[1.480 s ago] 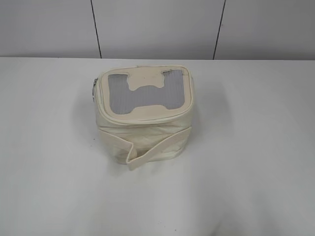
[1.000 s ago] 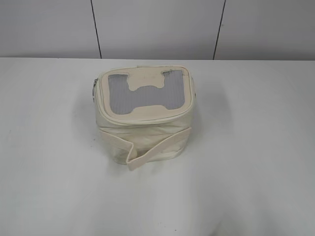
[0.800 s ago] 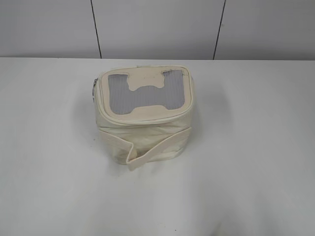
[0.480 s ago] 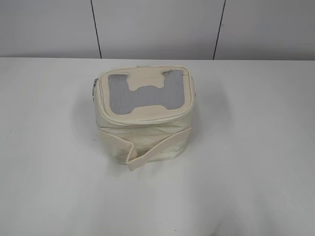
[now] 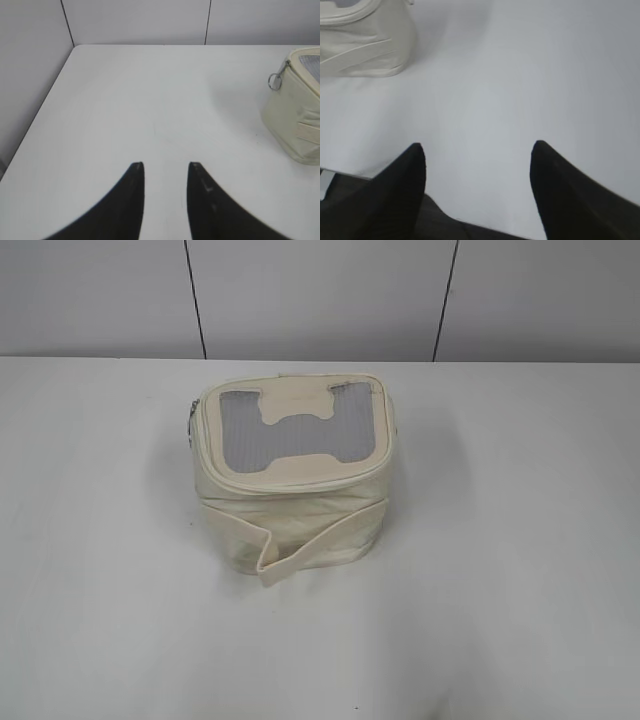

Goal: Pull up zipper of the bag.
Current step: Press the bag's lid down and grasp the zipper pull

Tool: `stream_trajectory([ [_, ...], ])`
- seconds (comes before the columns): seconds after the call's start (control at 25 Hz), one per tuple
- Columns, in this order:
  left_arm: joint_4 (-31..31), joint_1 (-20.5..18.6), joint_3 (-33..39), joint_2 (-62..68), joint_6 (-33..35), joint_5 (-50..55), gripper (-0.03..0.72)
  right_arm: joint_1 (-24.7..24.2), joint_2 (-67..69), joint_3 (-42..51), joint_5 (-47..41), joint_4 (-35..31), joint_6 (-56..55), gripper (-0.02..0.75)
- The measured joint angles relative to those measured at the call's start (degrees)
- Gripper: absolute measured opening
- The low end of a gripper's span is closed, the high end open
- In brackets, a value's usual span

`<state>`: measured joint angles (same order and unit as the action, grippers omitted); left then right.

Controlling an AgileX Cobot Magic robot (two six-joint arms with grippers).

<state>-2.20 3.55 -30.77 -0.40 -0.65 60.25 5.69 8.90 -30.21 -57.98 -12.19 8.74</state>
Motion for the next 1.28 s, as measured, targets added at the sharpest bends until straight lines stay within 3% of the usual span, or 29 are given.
stream_trajectory([
  [0.16,0.0,0.0,0.0,0.0,0.0,0.0,0.23,0.0,19.7,-1.6,11.5,-15.1,16.3,0.516],
  [0.24,0.0,0.0,0.0,0.0,0.0,0.0,0.23,0.0,31.8,-4.3,16.7,-26.1,29.5,0.516],
  [0.32,0.0,0.0,0.0,0.0,0.0,0.0,0.23,0.3,46.4,-9.6,19.2,-36.3,43.1,0.516],
  [0.44,0.0,0.0,0.0,0.0,0.0,0.0,0.23,2.1,64.8,-21.2,19.9,-44.4,55.3,0.516],
  [0.64,0.0,0.0,0.0,0.0,0.0,0.0,0.23,6.6,91.5,-47.3,11.6,-46.8,61.1,0.516],
  [0.88,0.0,0.0,0.0,0.0,0.0,0.0,0.23,11.6,112.3,-75.5,-2.6,-45.7,56.0,0.483],
  [1.12,-0.7,0.0,0.0,0.0,0.0,0.0,0.23,17.2,123.9,-91.2,-7.8,-40.5,49.7,0.463],
  [1.28,-0.8,0.0,0.0,0.0,0.0,0.0,0.23,18.4,128.2,-95.4,-9.1,-39.4,47.6,0.462],
])
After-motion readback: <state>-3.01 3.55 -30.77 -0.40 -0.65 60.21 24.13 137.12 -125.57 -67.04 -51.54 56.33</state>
